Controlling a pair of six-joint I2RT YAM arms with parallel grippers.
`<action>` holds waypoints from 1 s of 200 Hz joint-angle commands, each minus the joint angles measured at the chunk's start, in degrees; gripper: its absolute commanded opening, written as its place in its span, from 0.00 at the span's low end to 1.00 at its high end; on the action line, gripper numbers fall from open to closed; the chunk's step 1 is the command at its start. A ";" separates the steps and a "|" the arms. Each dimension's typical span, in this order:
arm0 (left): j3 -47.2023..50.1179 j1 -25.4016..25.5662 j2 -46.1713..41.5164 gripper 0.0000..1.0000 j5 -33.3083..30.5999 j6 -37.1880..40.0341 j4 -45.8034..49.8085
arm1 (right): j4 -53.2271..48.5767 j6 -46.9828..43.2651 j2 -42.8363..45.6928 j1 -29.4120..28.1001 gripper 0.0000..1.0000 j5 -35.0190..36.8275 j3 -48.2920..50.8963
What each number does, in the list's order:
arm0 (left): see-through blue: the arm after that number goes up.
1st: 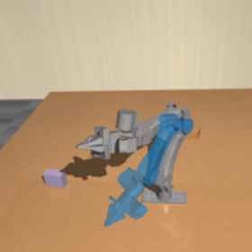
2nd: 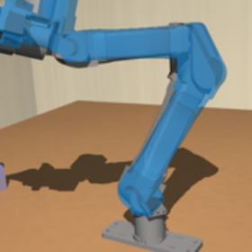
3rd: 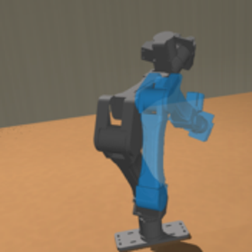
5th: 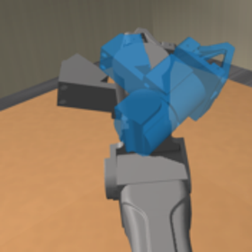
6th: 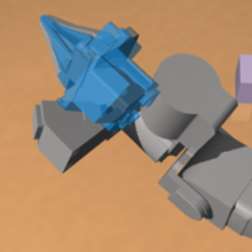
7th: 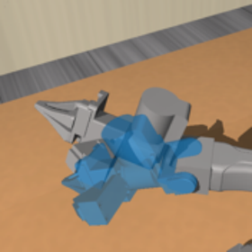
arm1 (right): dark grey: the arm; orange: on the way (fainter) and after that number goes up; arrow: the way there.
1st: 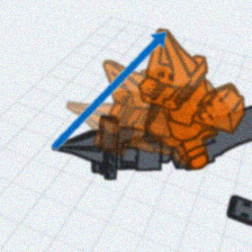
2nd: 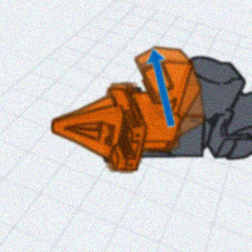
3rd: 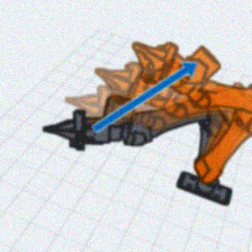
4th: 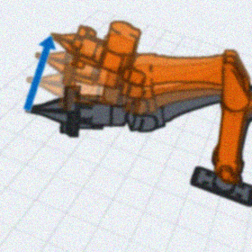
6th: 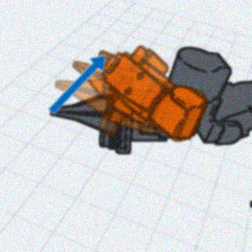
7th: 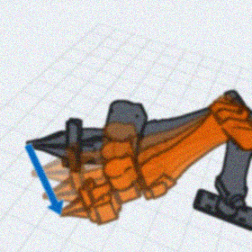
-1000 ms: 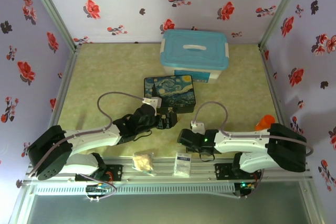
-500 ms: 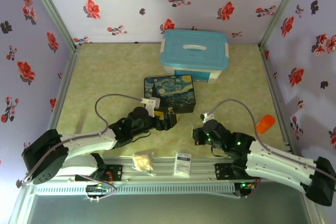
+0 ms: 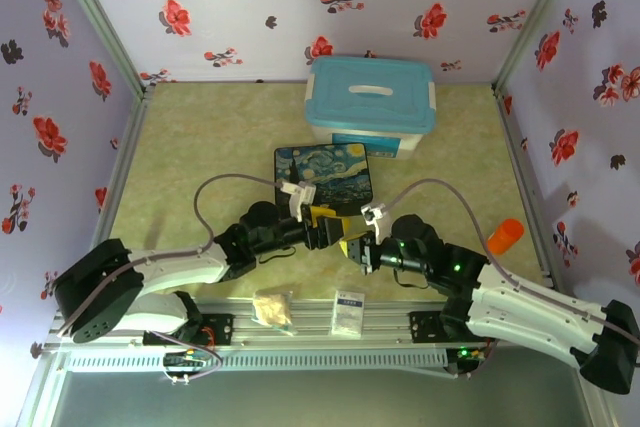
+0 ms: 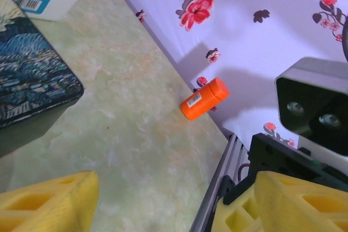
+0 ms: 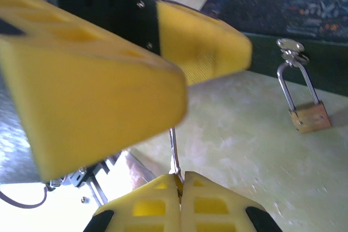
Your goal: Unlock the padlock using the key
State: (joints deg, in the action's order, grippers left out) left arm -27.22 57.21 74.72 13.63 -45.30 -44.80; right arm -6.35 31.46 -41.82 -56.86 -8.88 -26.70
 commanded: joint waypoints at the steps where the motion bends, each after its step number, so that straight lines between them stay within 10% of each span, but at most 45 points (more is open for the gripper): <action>1: 0.59 -0.29 1.34 0.67 4.30 -1.25 -9.46 | 4.43 -1.76 -0.51 0.96 0.00 -2.68 -1.69; 79: 3.31 -0.26 1.65 0.38 5.08 -2.77 -14.95 | 12.17 2.17 0.22 5.97 0.00 -8.06 0.95; 121: 3.40 -0.33 1.64 0.00 5.09 -2.72 -15.28 | 13.07 2.43 -0.77 6.93 0.02 -8.74 0.96; 159: 3.63 -1.07 -1.72 0.00 3.77 -2.06 -12.60 | 11.00 4.45 0.13 7.18 0.55 -7.78 0.31; 200: 3.16 -3.95 -9.90 0.00 -4.36 -3.09 -5.27 | 16.16 5.15 6.42 7.16 0.84 1.37 2.86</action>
State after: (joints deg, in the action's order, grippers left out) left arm -24.25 54.98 69.65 14.90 -48.34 -53.54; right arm 3.29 35.59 -38.70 -49.60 -13.67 -25.61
